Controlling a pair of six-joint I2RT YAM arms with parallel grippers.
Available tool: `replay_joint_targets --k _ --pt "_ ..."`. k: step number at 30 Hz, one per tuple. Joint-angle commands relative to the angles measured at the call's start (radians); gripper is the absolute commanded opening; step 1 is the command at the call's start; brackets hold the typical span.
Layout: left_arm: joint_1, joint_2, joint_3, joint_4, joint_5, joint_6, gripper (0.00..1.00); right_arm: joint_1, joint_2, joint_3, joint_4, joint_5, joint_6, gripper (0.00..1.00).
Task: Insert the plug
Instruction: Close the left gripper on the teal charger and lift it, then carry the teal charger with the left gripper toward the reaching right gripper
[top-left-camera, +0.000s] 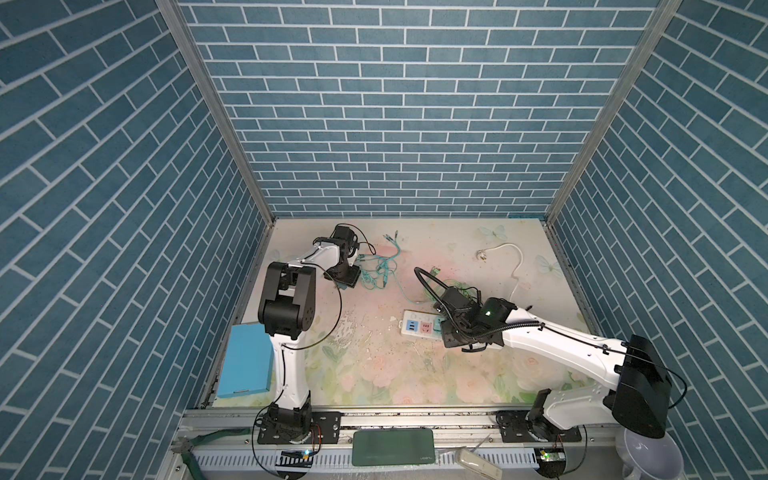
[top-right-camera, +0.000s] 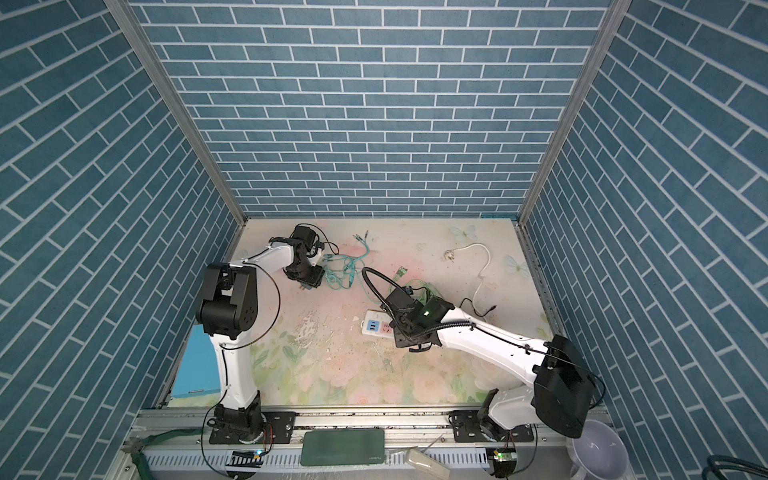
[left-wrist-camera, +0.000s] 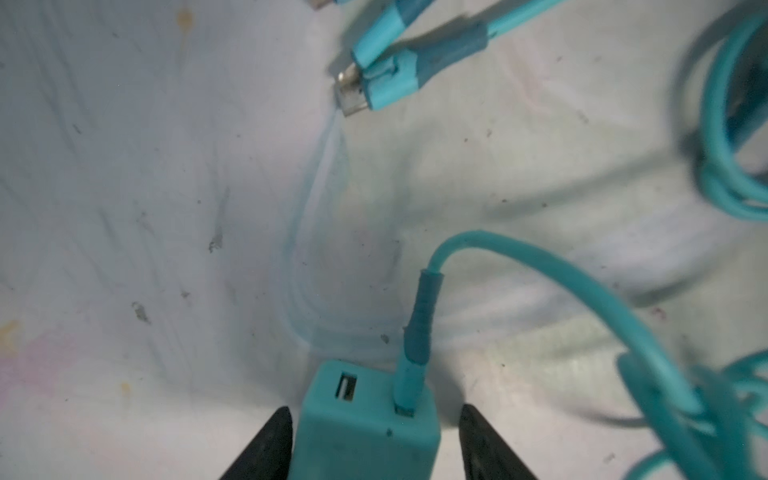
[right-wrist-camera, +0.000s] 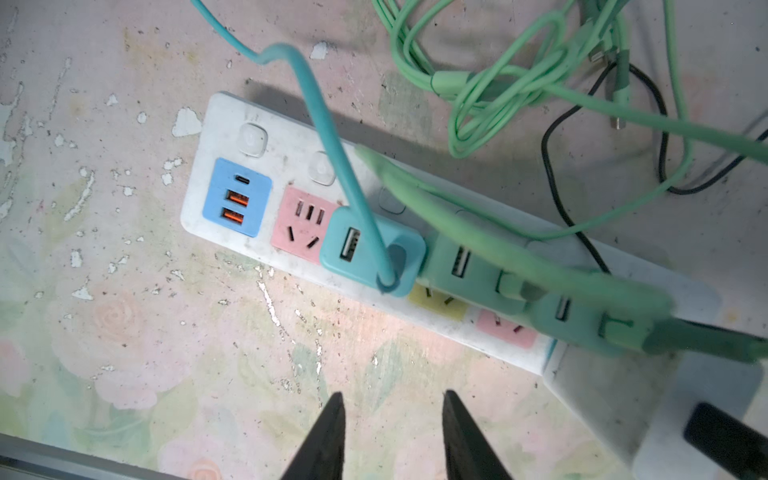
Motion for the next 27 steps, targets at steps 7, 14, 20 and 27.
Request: replay_joint_targets --k 7,14,20,27 --pt "0.016 0.002 -0.035 -0.018 -0.015 0.004 0.37 -0.040 -0.071 0.022 -0.058 0.043 -0.009 0.40" --pt "0.016 -0.122 -0.102 0.043 0.055 -0.013 0.19 -0.197 -0.115 0.143 -0.108 -0.024 -0.164 0.45" --pt "-0.002 -0.433 -0.275 0.227 0.245 -0.038 0.20 -0.257 -0.017 0.321 -0.055 -0.252 -0.268 0.46" --pt "-0.151 -0.700 -0.509 0.541 0.393 -0.037 0.23 -0.258 0.107 0.424 0.151 -0.595 -0.207 0.44"
